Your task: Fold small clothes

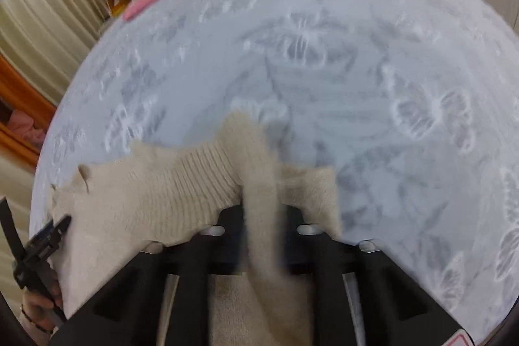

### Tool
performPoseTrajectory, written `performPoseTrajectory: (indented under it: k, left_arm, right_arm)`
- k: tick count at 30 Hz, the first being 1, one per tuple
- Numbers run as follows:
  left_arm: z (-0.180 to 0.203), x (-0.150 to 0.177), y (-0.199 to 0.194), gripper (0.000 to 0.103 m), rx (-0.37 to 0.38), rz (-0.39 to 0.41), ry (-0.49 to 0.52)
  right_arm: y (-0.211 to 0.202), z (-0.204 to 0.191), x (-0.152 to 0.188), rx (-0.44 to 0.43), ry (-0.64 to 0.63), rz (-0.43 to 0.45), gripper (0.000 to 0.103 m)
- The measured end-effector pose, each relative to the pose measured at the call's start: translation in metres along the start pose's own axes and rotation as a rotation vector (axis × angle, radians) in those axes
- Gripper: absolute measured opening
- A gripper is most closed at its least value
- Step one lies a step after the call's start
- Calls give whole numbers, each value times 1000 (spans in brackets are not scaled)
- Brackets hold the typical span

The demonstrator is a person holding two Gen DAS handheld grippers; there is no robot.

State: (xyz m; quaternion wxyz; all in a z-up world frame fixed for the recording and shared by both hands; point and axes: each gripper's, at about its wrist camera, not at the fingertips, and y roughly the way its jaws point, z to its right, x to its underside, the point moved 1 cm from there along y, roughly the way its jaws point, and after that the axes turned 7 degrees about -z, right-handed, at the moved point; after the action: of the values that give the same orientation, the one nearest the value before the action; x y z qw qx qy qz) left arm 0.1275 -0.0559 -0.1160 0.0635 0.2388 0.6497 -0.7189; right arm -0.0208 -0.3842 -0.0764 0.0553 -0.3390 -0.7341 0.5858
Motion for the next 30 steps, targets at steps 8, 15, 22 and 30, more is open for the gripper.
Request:
performPoseTrajectory:
  k: [8,15,22,30]
  left_arm:
    - [2,1,4,98,-3,14,3]
    - [3,2,4,98,-8,14,6]
    - [3,3,2,98,-10,13,6]
    - [-69,40,-88,98,208,102,-215]
  right_arm:
    - [17,25,-5,50,32,-38,14]
    - [-60,5,10,-64,71,138,26]
    - [-3,3,14,-17,-4,-36,16]
    - [-62,54,44,-72,139,14,18]
